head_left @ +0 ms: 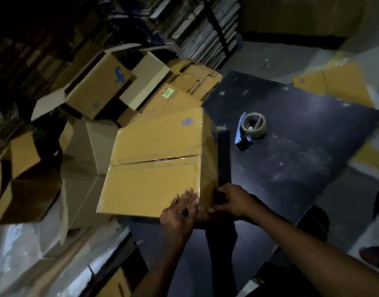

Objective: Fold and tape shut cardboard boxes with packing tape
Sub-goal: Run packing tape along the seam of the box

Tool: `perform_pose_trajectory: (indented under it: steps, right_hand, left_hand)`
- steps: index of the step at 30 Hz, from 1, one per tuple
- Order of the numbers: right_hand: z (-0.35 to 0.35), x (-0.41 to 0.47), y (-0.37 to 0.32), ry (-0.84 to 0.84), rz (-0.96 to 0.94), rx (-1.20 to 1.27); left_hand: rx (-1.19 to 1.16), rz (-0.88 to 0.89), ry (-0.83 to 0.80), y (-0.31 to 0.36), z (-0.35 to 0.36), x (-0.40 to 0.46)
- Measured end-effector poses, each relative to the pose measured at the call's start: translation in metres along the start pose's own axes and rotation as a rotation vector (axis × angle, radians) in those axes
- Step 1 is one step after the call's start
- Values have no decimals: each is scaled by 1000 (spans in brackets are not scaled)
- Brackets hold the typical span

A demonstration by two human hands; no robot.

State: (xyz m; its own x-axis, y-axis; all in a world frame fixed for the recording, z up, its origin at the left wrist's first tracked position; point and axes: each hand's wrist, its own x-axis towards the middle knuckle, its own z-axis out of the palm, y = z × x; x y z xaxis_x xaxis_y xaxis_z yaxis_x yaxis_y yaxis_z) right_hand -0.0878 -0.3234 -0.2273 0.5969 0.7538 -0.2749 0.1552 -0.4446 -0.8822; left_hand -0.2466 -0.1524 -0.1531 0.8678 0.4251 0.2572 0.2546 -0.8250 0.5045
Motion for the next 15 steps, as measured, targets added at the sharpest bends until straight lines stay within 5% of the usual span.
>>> perform_pose_trajectory:
  steps: [2,6,9,12,15]
  right_hand:
    - [-16,-8,-16,150,-27,-81]
    - [-56,-8,-80,750,-371,-97]
    - [-64,9,-128,623,-492,-219]
    - [-54,47,-136,316,-338,-467]
    - [-40,82,-129,132,-165,-620]
  left_hand:
    - [36,75,75,-9,-12,-28]
    - [118,-108,181,-10,-50,-82]
    - [368,-296,241,-13,-68,-103]
    - [416,-636,221,-20,-78,-104]
    - [332,-703,381,-35,-83,-106]
